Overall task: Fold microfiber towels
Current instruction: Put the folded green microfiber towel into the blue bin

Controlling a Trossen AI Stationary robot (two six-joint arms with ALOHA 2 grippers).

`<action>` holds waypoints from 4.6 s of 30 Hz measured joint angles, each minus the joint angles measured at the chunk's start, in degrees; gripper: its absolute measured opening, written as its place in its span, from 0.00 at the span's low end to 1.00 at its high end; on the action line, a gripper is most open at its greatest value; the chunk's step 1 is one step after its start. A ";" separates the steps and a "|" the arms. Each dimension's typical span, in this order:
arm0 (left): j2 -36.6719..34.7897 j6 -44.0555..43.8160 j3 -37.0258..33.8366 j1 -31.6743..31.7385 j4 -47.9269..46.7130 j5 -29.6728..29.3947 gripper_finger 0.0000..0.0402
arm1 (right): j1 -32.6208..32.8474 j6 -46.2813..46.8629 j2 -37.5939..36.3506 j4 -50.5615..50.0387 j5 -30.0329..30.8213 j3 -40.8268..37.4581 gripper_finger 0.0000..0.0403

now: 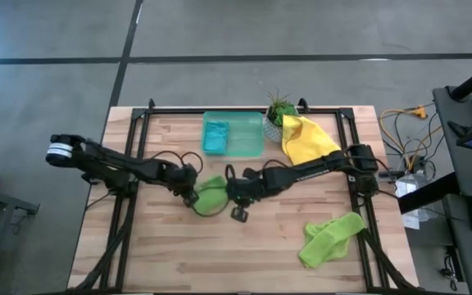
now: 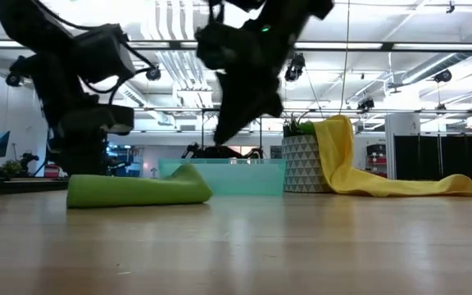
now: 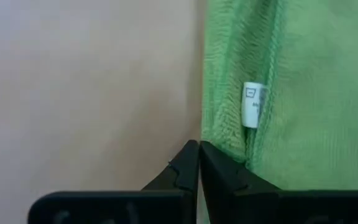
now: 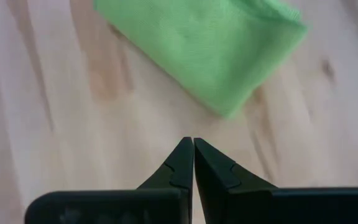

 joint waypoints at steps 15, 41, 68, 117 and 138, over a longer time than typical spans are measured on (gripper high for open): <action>1.48 -2.36 9.37 -6.04 6.64 20.93 0.00 | 6.81 27.40 -20.93 33.18 4.60 -31.70 0.02; -6.62 0.34 -5.42 -12.19 11.49 4.83 0.00 | 5.68 33.12 3.74 32.85 1.70 -6.97 0.04; -6.08 -5.74 -9.58 -14.64 25.68 -5.04 0.00 | -2.36 59.95 -0.20 43.74 4.12 -26.70 0.65; 0.40 -8.96 -5.69 -6.68 27.22 4.11 0.00 | -7.79 28.23 -1.19 50.20 -11.54 -24.05 0.03; -27.57 -6.98 -5.88 -6.94 5.23 -7.20 0.00 | -19.87 9.07 -11.65 32.62 -2.92 -9.94 0.03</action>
